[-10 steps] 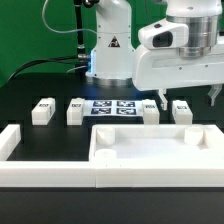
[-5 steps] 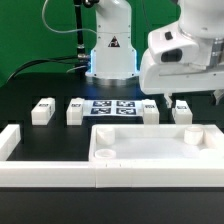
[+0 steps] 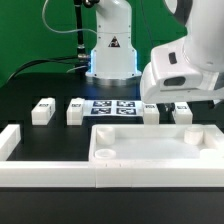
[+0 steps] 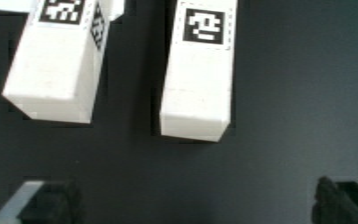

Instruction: Assemble desk

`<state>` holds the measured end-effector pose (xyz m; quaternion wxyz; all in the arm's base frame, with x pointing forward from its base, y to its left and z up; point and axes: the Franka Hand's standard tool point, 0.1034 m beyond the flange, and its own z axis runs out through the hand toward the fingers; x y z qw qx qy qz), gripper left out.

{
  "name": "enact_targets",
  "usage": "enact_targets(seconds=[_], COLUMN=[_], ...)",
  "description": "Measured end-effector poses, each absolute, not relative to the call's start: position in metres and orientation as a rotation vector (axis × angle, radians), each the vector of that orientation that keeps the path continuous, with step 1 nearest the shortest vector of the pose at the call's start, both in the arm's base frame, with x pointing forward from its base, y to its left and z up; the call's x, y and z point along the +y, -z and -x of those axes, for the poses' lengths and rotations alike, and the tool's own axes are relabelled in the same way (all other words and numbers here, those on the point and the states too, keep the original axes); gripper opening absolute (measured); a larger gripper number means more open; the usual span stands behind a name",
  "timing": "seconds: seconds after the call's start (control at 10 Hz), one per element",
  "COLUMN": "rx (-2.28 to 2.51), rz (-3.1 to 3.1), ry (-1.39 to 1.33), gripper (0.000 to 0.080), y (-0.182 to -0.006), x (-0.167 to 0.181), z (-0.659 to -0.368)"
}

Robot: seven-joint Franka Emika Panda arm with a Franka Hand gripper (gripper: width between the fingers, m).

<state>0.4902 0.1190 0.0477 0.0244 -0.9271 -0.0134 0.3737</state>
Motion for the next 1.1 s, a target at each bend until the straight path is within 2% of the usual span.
enact_targets(seconds=[0.1, 0.2, 0.6, 0.7, 1.0, 1.1], rx=[-0.016, -0.008, -0.017, -0.010, -0.018, -0.022], rz=[2.807, 2.770, 2.769, 2.776, 2.786, 2.785], ry=[-1.367, -1.457, -1.447, -1.435, -1.433, -1.436], gripper=[0.0649, 0.0649, 0.0649, 0.0649, 0.0649, 0.0649], y=[-0.047, -0.041, -0.037, -0.033, -0.008, -0.007], x=[0.119, 0.121, 0.123, 0.124, 0.128, 0.129], z=[-0.473, -0.472, -0.477, -0.476, -0.449, -0.446])
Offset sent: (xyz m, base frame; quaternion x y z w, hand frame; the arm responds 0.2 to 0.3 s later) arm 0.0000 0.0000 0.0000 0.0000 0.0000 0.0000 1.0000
